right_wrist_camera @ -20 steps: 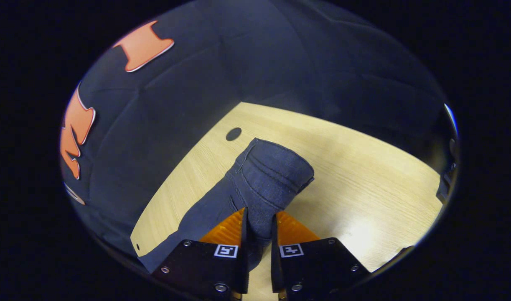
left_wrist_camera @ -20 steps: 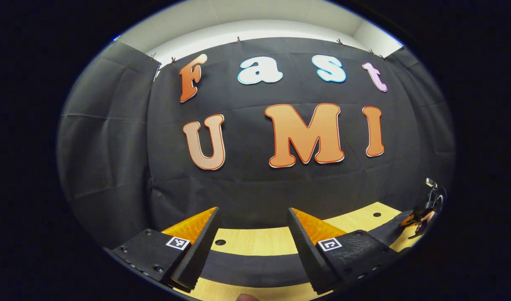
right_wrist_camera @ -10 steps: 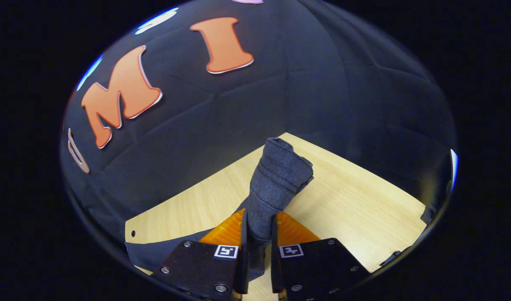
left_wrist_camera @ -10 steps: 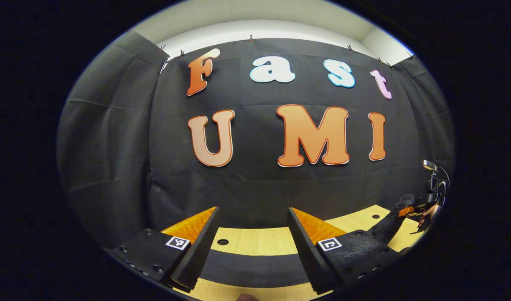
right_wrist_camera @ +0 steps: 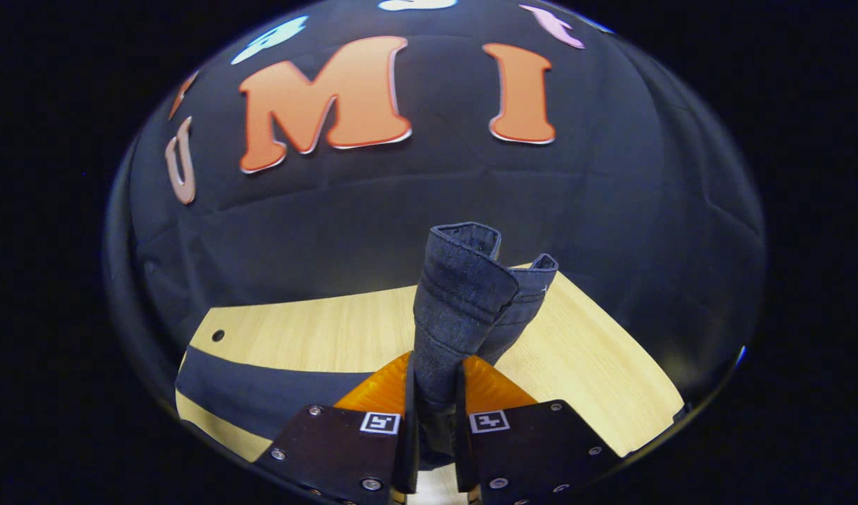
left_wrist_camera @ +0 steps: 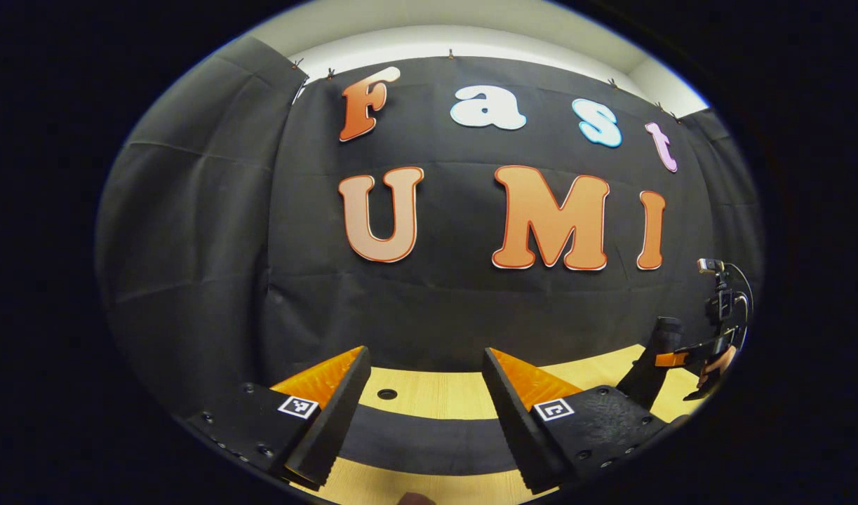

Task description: Grasp the waist and the cuffs of the jeans and fold them to make the two legs overlap; first hold the waist and fold one-third of the jeans toward the cuffs, then hold the cuffs and fold the remaining one-third in the same direction to finish folding.

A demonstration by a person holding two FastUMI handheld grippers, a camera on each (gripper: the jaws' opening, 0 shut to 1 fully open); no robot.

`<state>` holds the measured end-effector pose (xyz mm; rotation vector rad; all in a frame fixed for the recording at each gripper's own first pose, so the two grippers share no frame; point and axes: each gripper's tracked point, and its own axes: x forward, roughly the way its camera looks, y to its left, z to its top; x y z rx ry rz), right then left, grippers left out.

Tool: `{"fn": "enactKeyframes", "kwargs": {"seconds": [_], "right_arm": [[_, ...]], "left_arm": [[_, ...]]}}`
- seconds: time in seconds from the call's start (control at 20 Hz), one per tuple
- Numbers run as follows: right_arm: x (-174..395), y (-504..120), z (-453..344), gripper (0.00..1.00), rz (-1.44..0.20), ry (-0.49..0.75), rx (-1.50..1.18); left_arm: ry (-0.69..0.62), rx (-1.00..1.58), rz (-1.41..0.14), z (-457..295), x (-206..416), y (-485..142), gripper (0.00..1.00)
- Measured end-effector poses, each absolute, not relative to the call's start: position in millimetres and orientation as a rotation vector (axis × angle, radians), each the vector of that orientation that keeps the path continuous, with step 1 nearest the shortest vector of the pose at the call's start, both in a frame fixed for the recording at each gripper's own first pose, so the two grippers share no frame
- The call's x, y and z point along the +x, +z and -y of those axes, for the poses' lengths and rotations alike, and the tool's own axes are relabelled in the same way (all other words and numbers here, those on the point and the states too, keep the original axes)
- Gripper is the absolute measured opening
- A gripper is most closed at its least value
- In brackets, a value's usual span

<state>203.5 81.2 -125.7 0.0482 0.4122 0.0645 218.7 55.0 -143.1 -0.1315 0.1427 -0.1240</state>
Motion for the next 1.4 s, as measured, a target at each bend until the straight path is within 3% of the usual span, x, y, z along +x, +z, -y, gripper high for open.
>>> {"fn": "enactKeyframes", "kwargs": {"seconds": [0.35,0.5,0.8,0.9,0.95,1.05,1.1,1.4], "right_arm": [[197.6,-126.0,-133.7,0.22,-0.407,0.193,-0.057],[203.3,-132.4,-150.9,0.22,-0.442,0.211,-0.090],[180.7,-164.8,-198.9,0.34,-0.559,0.320,-0.082],[170.1,-176.9,-213.5,0.29,-0.583,0.356,-0.092],[164.0,-183.0,-220.4,0.40,-0.605,0.374,-0.088],[158.4,-195.7,-225.4,0.48,-0.643,0.378,-0.110],[153.3,-199.4,-226.8,0.49,-0.649,0.380,-0.121],[131.8,-208.2,-241.5,0.60,-0.684,0.406,-0.147]], "left_arm": [[-0.059,-0.148,-0.171,-87.9,214.8,-157.6,0.92],[-0.024,-0.153,-0.198,-104.2,216.0,-169.7,0.95],[0.046,-0.179,-0.281,-137.6,215.1,-205.2,0.96],[0.067,-0.200,-0.326,-149.8,216.8,-222.9,0.96],[0.077,-0.211,-0.351,-153.9,217.7,-232.5,0.95],[0.090,-0.227,-0.402,-163.0,219.1,-250.8,0.93],[0.094,-0.233,-0.429,-166.8,222.0,-260.8,0.97],[0.075,-0.278,-0.626,-172.0,232.6,-319.2,0.96]]}}
